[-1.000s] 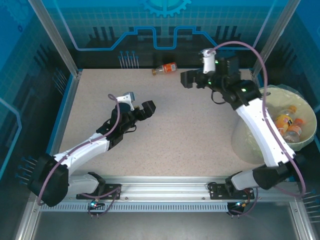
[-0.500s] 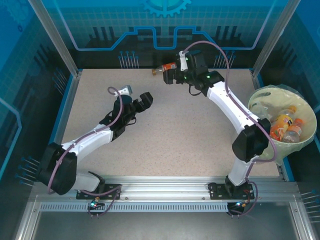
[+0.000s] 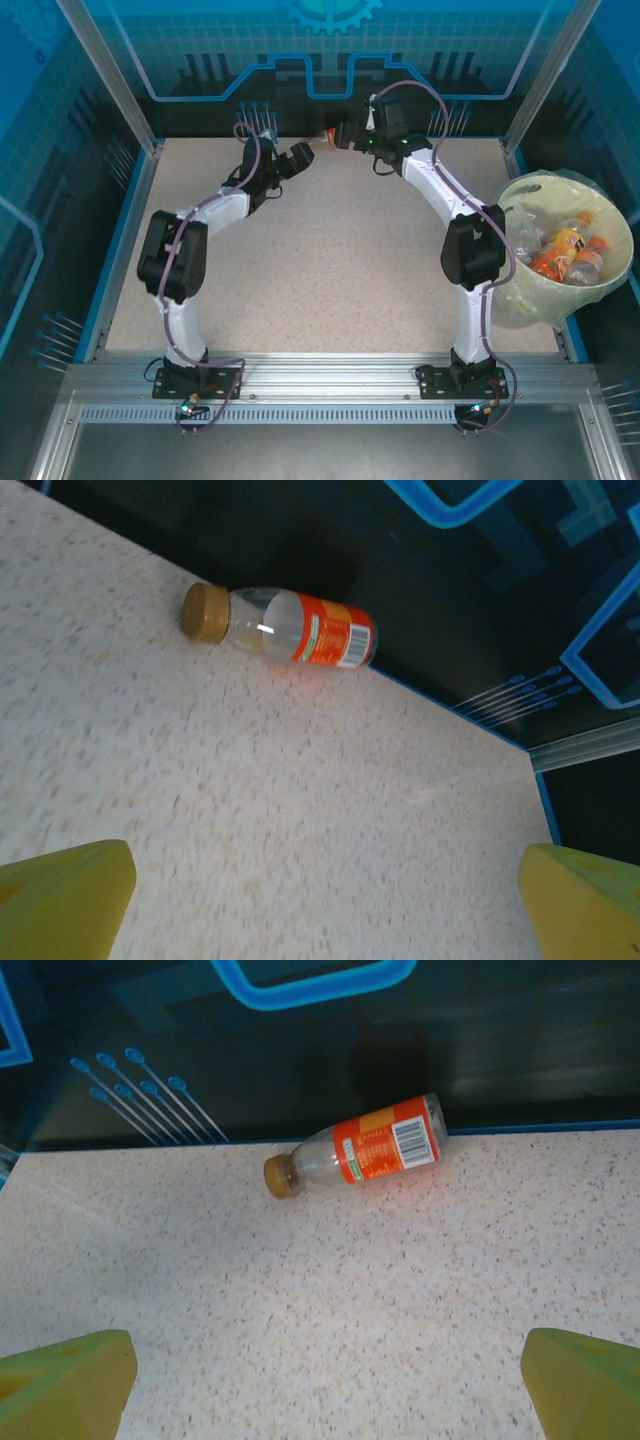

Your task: Put the plastic bottles in the bin

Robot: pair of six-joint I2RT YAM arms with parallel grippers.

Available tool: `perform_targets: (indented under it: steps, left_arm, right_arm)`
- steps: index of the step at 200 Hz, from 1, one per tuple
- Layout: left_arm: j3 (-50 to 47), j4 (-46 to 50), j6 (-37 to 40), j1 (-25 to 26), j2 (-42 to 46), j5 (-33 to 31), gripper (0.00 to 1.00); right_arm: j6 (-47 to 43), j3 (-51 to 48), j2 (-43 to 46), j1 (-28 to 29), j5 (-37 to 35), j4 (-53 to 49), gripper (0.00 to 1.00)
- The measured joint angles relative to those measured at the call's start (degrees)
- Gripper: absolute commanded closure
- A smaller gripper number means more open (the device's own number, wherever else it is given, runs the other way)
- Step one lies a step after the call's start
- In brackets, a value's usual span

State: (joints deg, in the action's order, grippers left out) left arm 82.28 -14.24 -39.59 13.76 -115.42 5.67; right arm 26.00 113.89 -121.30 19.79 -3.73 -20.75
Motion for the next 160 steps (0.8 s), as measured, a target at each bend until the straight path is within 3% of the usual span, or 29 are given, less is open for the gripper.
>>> perform_targets:
  steps: [48, 119, 160]
  left_arm:
    - [17.35, -0.07, -1.79, -3.63, -17.88, 5.62, 0.01]
    - [48.22, 11.91, 6.29, -3.69, -35.17, 6.29, 0.01]
    - [64.24, 18.45, 6.40, -3.80, -44.11, 5.95, 0.01]
  right_arm:
    - [1.90, 1.73, -1.62, -0.48, 0.83, 0.63, 0.00]
    - [2.08, -0.11, -1.86, -0.48, 1.40, 1.09, 0.00]
    - [2.10, -10.12, 3.37, -0.59, 1.42, 2.93, 0.00]
